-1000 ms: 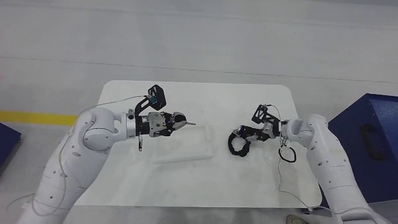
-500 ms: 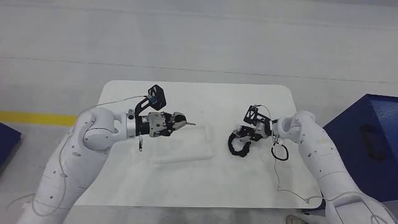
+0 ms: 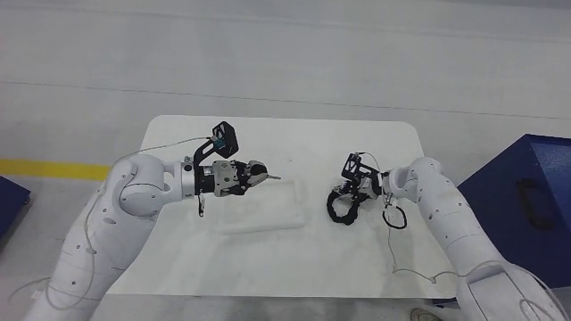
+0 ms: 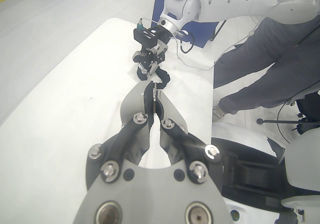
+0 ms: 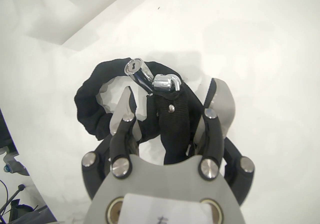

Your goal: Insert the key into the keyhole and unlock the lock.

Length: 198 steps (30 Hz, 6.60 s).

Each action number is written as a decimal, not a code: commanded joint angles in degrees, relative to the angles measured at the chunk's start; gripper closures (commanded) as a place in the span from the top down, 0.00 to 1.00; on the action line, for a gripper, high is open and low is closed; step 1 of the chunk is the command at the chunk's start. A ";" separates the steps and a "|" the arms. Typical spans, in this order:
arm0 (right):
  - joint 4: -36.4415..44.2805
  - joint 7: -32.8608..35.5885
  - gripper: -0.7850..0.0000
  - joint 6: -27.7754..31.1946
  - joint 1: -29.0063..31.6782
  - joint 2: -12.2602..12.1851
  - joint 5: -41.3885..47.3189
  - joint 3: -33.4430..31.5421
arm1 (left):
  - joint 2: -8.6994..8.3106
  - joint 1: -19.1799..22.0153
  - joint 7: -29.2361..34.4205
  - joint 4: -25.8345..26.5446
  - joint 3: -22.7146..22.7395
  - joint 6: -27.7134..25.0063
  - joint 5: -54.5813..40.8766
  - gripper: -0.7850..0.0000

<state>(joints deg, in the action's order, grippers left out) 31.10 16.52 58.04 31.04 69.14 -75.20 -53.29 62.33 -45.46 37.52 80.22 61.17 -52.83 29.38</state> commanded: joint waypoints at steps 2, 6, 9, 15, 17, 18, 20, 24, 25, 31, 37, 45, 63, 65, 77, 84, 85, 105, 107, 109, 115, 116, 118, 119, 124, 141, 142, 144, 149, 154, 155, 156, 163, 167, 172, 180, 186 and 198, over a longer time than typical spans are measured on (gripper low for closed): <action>-0.86 -0.96 0.55 -0.04 -0.53 0.25 -0.29 0.88 | 0.00 0.00 0.00 0.00 0.00 0.00 0.00 0.00; -2.27 -2.23 0.49 -0.04 -1.10 0.71 -0.53 2.02 | 0.00 0.00 0.00 0.00 0.00 0.00 0.00 0.00; -3.23 -2.96 0.35 -0.04 -1.56 1.08 -0.82 2.83 | 0.00 0.00 0.00 0.00 0.00 0.00 0.00 0.00; -4.54 -5.59 0.00 -0.04 -2.09 1.42 -1.04 4.07 | 0.00 0.00 0.00 0.00 0.00 0.00 0.00 0.00; -4.89 -6.57 0.00 -0.04 -2.21 1.34 -1.12 4.46 | 0.00 0.00 0.00 0.00 0.00 0.00 0.00 0.00; -5.05 -7.02 0.00 -0.04 -2.28 1.27 -1.22 4.64 | 0.00 0.00 0.00 0.00 0.00 0.00 0.00 0.00; -5.25 -8.18 0.00 -0.04 -2.25 1.10 -1.27 4.97 | 0.00 0.00 0.00 0.00 0.00 0.00 0.00 0.00; -4.95 -10.99 0.00 -0.04 -1.51 0.51 -0.76 6.12 | 0.00 0.00 0.00 0.00 0.00 0.00 0.00 0.00; -4.97 -11.56 0.00 -0.04 -1.32 0.31 -0.45 6.47 | 0.00 0.00 0.00 0.00 0.00 0.00 0.00 0.00; -4.84 -16.11 0.00 -0.04 0.71 -1.09 4.69 8.86 | 0.00 0.00 0.00 0.00 0.00 0.00 0.00 0.00; -3.87 -19.51 0.00 -0.04 2.57 -3.25 15.46 12.05 | 0.00 0.00 0.00 0.00 0.00 0.00 0.00 0.00; 2.81 -22.74 0.00 -0.04 4.89 -7.71 29.12 16.57 | 0.00 0.00 0.00 0.00 0.00 0.00 0.00 0.00; 2.81 -22.74 0.00 -0.04 4.89 -7.71 29.12 16.57 | 0.00 0.00 0.00 0.00 0.00 0.00 0.00 0.00; 3.67 -22.68 0.00 -1.38 5.06 -7.73 28.11 16.66 | 0.00 0.00 0.00 0.00 0.00 0.00 0.00 0.00; 22.24 -24.13 0.00 -0.04 11.46 -17.39 32.73 5.41 | 0.00 0.00 0.00 0.00 0.00 0.00 0.00 0.00; 36.34 -13.29 0.00 -0.04 19.05 -25.15 43.83 -5.85 | 0.00 0.00 0.00 0.00 0.00 0.00 0.00 0.00; 36.34 -13.29 0.00 -0.04 19.05 -25.15 43.83 -5.85 | 0.00 0.00 0.00 0.00 0.00 0.00 0.00 0.00; 45.04 12.32 0.00 -0.04 18.05 -25.77 53.22 4.21 | -0.95 10.37 8.76 13.62 -9.15 -5.17 14.29 0.00; 45.19 19.35 0.00 -0.04 17.22 -26.52 60.88 5.79 | -1.36 13.23 8.76 15.13 -12.93 -5.17 15.07 0.00; 44.98 24.81 0.00 -0.04 16.27 -26.95 67.69 6.90 | -1.52 14.14 8.76 15.16 -13.80 -5.17 16.07 0.00; 44.98 24.81 0.00 -0.04 16.27 -26.95 67.69 6.90 | -1.52 14.14 8.76 15.16 -13.80 -5.17 16.07 0.00; 44.98 24.81 0.00 -0.04 16.27 -26.95 67.69 6.90 | -1.52 14.14 8.76 15.16 -13.80 -5.17 16.07 0.00; 44.98 24.81 0.00 -0.04 16.27 -26.95 67.69 6.90 | -1.52 14.14 8.76 15.16 -13.80 -5.17 16.07 0.00; 44.98 24.81 0.00 -0.04 16.27 -26.95 67.69 6.90 | -1.52 14.14 8.76 15.16 -13.80 -5.17 16.07 0.00; 46.51 24.60 0.00 -4.48 17.19 -26.33 65.75 8.26 | -1.43 15.83 7.71 17.84 -17.64 -5.17 17.75 0.00; 43.77 34.22 0.00 -4.50 11.45 -24.76 78.88 16.82 | -1.21 35.68 -11.29 7.96 -45.69 -5.17 13.68 0.00; 43.31 34.20 0.00 -4.48 11.18 -24.76 79.15 16.95 | -1.09 36.71 -11.86 7.14 -47.14 -5.17 13.06 0.00; 42.72 34.17 0.00 -4.45 10.66 -24.75 78.83 16.91 | -0.88 38.45 -13.06 5.43 -49.43 -5.17 11.73 0.00; 42.55 31.85 0.00 -4.42 11.06 -24.67 76.08 15.86 | 0.15 40.19 -10.39 3.26 -51.43 -5.17 11.56 0.00; 43.35 29.91 0.00 -4.52 12.17 -24.72 73.85 14.94 | 1.64 39.99 -8.82 2.24 -51.23 -3.41 10.80 0.00; 43.46 29.67 0.00 -4.52 12.34 -24.74 73.51 14.75 | 1.92 39.79 -8.77 2.42 -51.06 -2.69 10.56 0.00; 43.57 29.37 0.00 -4.51 12.53 -24.75 73.26 14.56 | 2.17 39.64 -8.49 2.38 -50.91 -1.96 10.61 0.00; 44.21 28.31 0.00 -4.23 13.72 -24.84 72.58 13.54 | 3.43 38.58 -6.84 3.44 -50.01 0.15 13.02 0.00; 44.42 28.65 0.00 -4.28 14.02 -24.90 72.40 13.04 | 4.00 38.03 -6.42 3.43 -49.50 -0.47 13.18 0.00; 44.59 29.15 0.00 -4.26 14.31 -24.99 72.60 12.42 | 4.35 37.38 -6.58 2.65 -48.37 -1.50 12.87 0.00; 44.85 29.78 0.00 -4.29 14.76 -25.11 72.91 11.49 | 5.20 36.74 -4.04 2.57 -47.64 -1.60 12.88 0.00; 44.91 29.98 0.00 -4.19 15.08 -25.10 72.90 10.97 | 5.92 36.37 -3.12 1.86 -47.08 -2.29 12.55 0.00; 44.89 30.89 0.00 -3.94 15.23 -24.85 73.24 10.55 | 7.08 35.46 -2.25 1.06 -45.81 -3.11 12.53 0.00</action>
<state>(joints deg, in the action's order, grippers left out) 76.01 47.38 54.10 46.26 44.27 -1.97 -42.71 69.34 -9.95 35.30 81.34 15.20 -55.96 41.81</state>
